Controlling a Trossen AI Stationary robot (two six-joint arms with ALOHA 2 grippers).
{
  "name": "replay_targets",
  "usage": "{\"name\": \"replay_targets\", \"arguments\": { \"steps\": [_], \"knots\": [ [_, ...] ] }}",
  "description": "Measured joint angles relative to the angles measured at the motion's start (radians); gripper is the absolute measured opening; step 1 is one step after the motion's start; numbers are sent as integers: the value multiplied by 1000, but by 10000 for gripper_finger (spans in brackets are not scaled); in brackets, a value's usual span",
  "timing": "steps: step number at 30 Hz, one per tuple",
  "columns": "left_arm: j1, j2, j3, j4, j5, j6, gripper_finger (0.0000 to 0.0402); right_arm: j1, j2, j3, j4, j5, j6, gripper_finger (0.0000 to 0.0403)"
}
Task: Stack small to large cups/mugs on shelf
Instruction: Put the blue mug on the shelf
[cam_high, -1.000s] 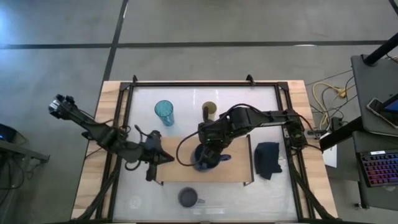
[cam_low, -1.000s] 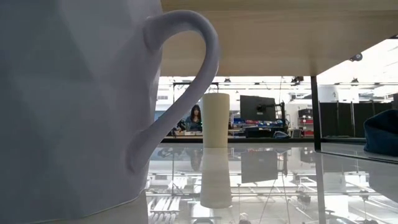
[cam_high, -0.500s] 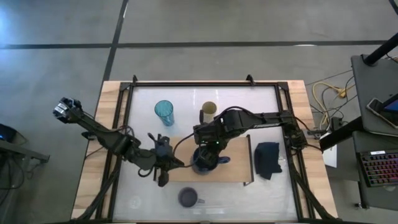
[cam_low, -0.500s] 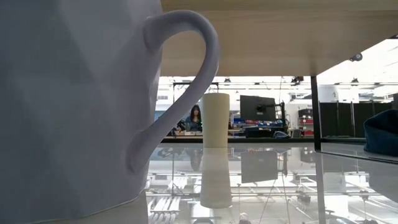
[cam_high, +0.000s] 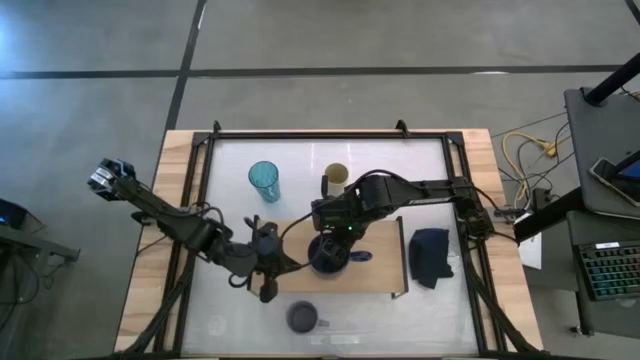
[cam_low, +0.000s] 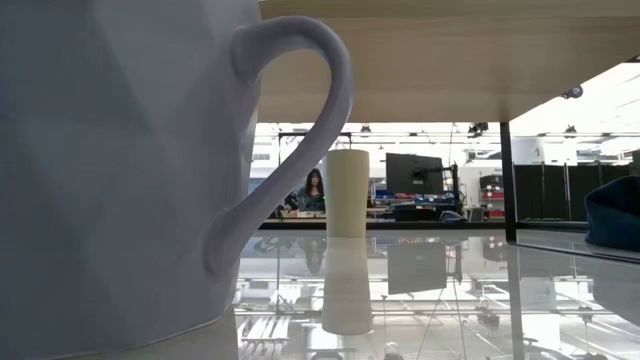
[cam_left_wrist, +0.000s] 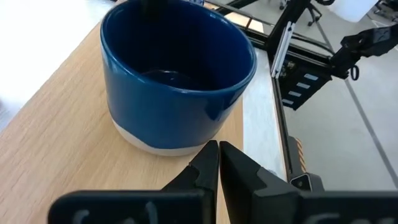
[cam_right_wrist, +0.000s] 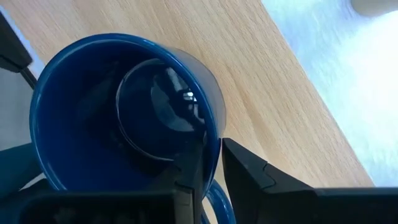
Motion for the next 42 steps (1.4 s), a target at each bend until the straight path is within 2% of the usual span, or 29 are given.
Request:
{"name": "replay_targets", "arguments": {
  "steps": [7, 10, 13, 19, 23, 32, 42],
  "knots": [
    [8, -6, 0, 0, 0, -22, 0, 0, -61, 0, 66, 27, -30, 54],
    [12, -13, -2, 3, 0, -51, 0, 0, -99, 0, 38, 33, -27, 54],
    [12, -1, -5, 20, 0, -55, 0, -1, -135, -10, -3, 92, -8, 53],
    [20, 56, -2, 92, 3, -57, 0, -15, -220, -144, -6, 85, 58, 14],
    [43, 86, -2, 109, 16, -105, 0, -13, -242, -257, -4, 104, 87, 10],
    [57, 82, -2, 105, 45, -106, 0, -8, -259, -459, -6, 83, 90, 9],
    [85, 73, -8, 92, 45, -105, 0, 38, -254, -467, 150, -6, 67, 9]
  ]
}}
